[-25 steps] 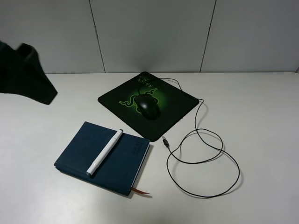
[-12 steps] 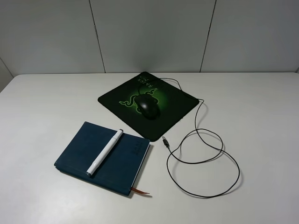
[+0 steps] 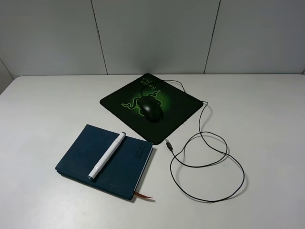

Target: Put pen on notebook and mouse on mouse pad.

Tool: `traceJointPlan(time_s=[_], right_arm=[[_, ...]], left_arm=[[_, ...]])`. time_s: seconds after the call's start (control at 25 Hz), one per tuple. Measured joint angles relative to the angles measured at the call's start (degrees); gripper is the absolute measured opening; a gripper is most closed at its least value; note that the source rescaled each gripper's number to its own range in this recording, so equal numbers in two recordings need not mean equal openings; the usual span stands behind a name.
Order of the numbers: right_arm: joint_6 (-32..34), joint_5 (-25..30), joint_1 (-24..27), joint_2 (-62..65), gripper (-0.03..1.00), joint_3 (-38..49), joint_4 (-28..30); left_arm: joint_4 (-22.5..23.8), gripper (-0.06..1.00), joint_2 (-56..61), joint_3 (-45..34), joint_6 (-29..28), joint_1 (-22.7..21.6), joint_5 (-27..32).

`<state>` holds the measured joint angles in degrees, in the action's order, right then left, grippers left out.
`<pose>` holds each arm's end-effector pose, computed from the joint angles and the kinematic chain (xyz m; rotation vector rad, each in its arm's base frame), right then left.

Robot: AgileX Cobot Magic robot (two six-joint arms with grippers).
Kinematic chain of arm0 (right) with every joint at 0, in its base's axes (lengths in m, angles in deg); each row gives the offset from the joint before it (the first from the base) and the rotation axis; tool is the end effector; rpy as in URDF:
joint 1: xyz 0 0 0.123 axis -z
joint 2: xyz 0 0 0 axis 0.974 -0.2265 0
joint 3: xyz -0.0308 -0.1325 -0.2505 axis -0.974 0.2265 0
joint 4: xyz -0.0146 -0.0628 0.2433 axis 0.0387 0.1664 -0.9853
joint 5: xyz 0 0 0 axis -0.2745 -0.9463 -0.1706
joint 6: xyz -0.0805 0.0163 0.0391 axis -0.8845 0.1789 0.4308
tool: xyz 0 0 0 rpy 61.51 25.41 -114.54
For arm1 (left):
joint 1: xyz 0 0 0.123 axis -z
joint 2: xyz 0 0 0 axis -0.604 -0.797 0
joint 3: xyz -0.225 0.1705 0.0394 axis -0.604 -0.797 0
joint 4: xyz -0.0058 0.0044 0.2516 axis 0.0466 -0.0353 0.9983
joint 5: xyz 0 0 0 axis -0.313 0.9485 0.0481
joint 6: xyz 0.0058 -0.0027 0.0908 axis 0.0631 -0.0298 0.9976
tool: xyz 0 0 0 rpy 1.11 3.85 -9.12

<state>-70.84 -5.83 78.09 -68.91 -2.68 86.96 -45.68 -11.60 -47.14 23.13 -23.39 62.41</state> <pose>-0.0037 0.0001 0.2781 0.0499 2.0094 0.0055 0.0190 0.0096 0.3033 0.1760 2.1695 0.0304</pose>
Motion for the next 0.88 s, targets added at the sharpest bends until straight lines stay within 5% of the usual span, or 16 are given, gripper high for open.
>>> traceJointPlan(time_s=[0.28, 0.88], right_arm=[[0.00, 0.00, 0.00, 0.00, 1.00, 0.00, 0.00], [0.00, 0.00, 0.00, 0.00, 1.00, 0.00, 0.00]], left_arm=[[-5.17, 1.00, 7.56, -6.48, 1.20, -12.40, -2.67], [-3.93, 1.00, 12.08, -6.48, 3.01, -13.63, -2.72]])
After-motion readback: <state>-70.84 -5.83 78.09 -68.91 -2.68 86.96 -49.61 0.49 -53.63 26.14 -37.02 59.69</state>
